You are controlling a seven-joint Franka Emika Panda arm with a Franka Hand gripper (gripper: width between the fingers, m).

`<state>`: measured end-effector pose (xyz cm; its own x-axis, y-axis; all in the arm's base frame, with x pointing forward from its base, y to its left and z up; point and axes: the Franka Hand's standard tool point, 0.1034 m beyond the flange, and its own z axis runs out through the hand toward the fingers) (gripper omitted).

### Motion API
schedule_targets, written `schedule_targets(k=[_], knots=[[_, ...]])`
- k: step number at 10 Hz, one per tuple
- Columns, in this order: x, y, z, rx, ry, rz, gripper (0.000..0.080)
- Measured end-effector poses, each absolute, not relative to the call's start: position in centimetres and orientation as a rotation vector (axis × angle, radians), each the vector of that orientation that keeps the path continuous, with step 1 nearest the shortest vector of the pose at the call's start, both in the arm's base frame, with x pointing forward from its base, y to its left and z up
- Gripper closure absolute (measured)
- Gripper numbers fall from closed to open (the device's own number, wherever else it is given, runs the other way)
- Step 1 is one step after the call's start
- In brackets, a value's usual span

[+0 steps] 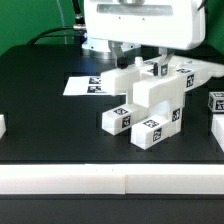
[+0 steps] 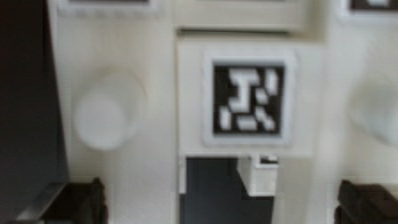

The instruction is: Assemble chair

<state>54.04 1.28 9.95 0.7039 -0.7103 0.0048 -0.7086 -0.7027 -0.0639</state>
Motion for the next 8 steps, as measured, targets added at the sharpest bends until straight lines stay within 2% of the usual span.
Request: schedule_targets(k=[5, 8], knots=[[54.7, 0.2, 10.4, -2.878, 1.094, -0.068, 0.015], [54.2, 2.7, 12.9, -2.875, 1.001, -0.088, 0.015]])
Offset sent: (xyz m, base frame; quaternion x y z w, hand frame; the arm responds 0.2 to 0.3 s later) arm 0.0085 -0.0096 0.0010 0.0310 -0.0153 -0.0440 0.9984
